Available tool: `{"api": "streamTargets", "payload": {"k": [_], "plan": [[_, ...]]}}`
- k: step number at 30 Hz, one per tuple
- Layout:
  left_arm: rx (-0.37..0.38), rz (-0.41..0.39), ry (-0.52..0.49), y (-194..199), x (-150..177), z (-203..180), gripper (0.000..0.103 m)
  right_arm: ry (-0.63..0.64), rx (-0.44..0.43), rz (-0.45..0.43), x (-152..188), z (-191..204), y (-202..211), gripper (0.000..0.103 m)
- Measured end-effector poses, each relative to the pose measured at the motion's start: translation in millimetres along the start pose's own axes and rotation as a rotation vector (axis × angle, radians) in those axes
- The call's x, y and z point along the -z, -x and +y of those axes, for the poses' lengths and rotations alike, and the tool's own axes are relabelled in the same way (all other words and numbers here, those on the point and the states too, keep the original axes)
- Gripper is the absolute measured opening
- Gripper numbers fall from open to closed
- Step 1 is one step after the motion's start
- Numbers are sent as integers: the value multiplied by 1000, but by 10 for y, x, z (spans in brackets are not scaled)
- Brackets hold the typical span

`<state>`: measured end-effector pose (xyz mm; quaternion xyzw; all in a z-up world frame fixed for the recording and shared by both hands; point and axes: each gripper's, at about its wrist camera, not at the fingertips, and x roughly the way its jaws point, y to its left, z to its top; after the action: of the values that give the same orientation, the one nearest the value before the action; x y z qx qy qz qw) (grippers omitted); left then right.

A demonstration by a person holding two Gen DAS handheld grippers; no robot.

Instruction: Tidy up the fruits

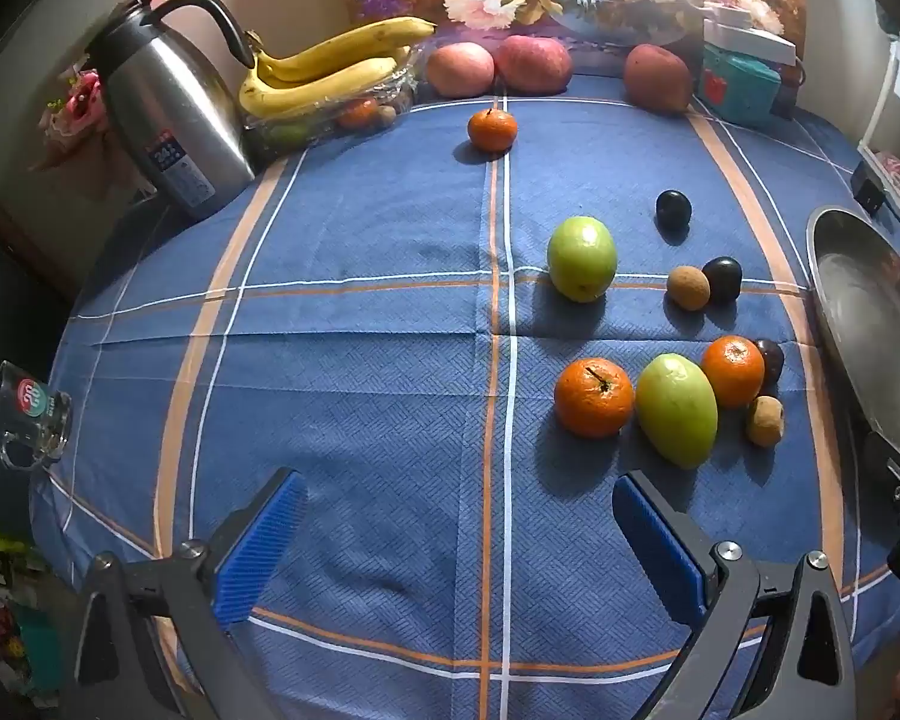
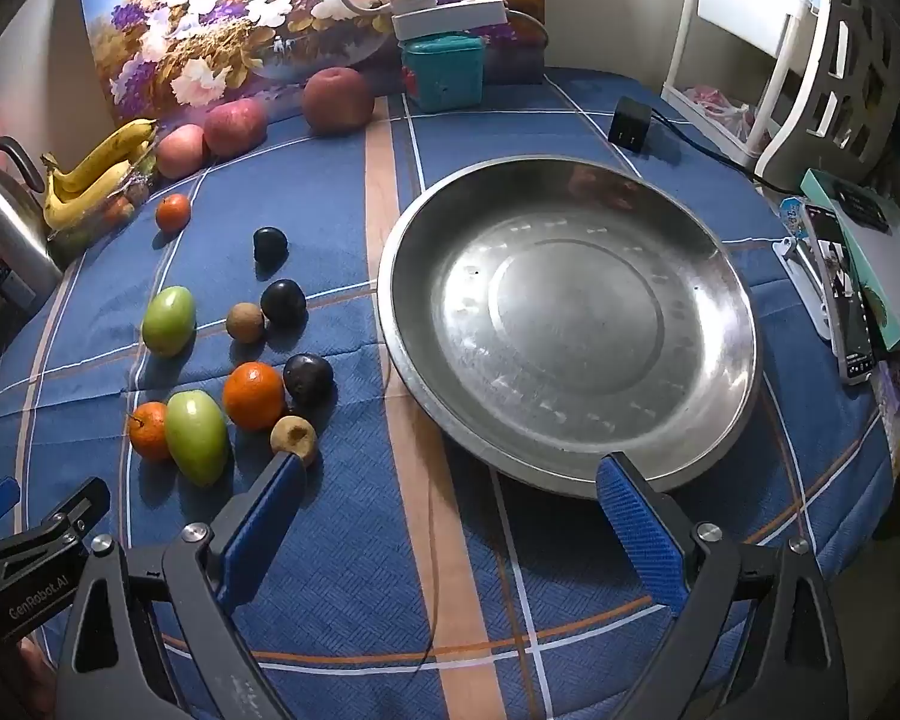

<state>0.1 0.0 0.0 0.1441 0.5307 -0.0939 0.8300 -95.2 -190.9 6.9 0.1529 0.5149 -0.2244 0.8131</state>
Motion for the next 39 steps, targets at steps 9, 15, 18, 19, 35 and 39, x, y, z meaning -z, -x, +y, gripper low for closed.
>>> {"api": "streamTargets", "payload": {"k": [9, 15, 18, 19, 35, 39], "plan": [[10, 2, -4, 46, -7, -69, 103, 32, -23, 21, 29, 47, -24, 98], [9, 3, -1, 35, -4, -29, 103, 55, -43, 36, 65, 77, -59, 98], [2, -5, -4, 30, 0, -32, 103, 64, -54, 35, 82, 84, -57, 98], [-4, -9, -5, 32, -4, -33, 103, 68, -57, 32, 87, 88, -49, 98], [-53, -5, -25, 47, -29, -76, 103, 108, -87, 6, 108, 164, -11, 98], [-67, 29, -42, 34, -33, -95, 103, 105, -89, 7, 111, 155, -19, 98]]}}
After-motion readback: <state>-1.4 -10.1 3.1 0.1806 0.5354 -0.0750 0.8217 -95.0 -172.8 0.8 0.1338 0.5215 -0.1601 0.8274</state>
